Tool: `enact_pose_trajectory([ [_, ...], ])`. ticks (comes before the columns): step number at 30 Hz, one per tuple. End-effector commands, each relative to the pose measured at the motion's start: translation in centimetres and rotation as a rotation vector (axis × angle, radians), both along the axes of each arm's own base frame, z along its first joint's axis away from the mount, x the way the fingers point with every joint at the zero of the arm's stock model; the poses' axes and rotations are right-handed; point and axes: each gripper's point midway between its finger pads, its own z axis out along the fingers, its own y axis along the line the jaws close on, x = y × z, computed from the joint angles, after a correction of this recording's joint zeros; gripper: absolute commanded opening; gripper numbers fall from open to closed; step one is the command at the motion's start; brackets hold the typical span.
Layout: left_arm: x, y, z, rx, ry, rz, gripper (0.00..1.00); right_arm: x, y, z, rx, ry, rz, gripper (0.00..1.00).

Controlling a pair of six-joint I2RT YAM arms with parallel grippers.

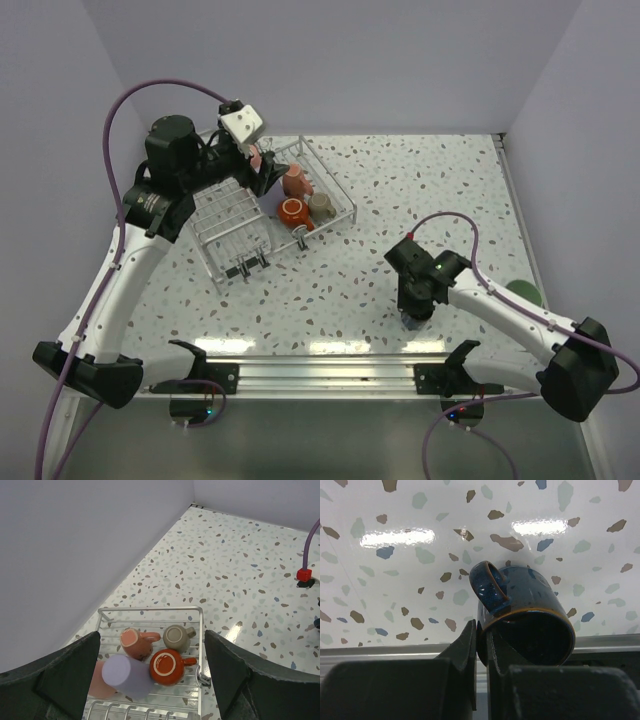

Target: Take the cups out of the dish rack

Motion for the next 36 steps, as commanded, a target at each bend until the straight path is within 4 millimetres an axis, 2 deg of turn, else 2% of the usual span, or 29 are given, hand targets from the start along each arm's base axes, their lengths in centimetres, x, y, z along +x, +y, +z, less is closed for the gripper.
enact_pose_trajectory([
  [1, -0.6, 0.2, 1.1, 0.001, -0.047, -0.002, 0.88, 1.6, 0.3, 0.2, 0.013, -0.082, -0.048, 0.00],
  [7, -0.7, 0.4, 1.1, 0.004, -0.046, 0.003, 0.88, 1.2, 0.0, -0.1, 0.021, -0.088, -0.062, 0.00],
  [10, -0.7, 0.3, 0.9, 0.004, -0.043, 0.000, 0.88, 1.0, 0.2, -0.5, 0.034, -0.081, -0.053, 0.06],
  [15, -0.7, 0.3, 0.8, 0.004, -0.038, -0.003, 0.89, 1.1, 0.2, 0.0, 0.045, -0.095, -0.059, 0.20],
  [21, -0.6, 0.3, -0.1, 0.023, -0.022, -0.004, 0.88, 1.1, 0.2, 1.6, 0.065, -0.121, -0.051, 0.48],
  [26, 0.2, 0.2, -1.8, 0.064, 0.023, -0.003, 0.87, 2.0, 0.8, 5.0, 0.099, -0.172, -0.012, 0.55],
  [28, 0.4, 0.2, -2.0, 0.073, 0.035, -0.001, 0.86, 2.4, 1.4, 7.1, 0.131, -0.206, 0.018, 0.56],
  [29, 0.8, 0.1, -2.7, 0.088, 0.057, 0.001, 0.86, 2.6, 1.6, 8.0, 0.140, -0.225, 0.059, 0.56],
  [30, 1.0, 0.1, -2.9, 0.095, 0.063, 0.002, 0.85, 3.1, 2.1, 9.7, 0.166, -0.265, 0.080, 0.56],
  [34, 2.1, 0.0, -4.1, 0.177, 0.082, -0.003, 0.81, 4.1, 2.9, 14.0, 0.216, -0.379, 0.179, 0.58],
  [35, 3.1, -0.1, -5.2, 0.230, 0.080, -0.014, 0.76, 4.4, 3.2, 15.0, 0.238, -0.416, 0.195, 0.59],
  [36, 3.8, 0.0, -4.9, 0.260, 0.060, -0.001, 0.75, 4.7, 3.6, 15.9, 0.255, -0.444, 0.212, 0.60],
])
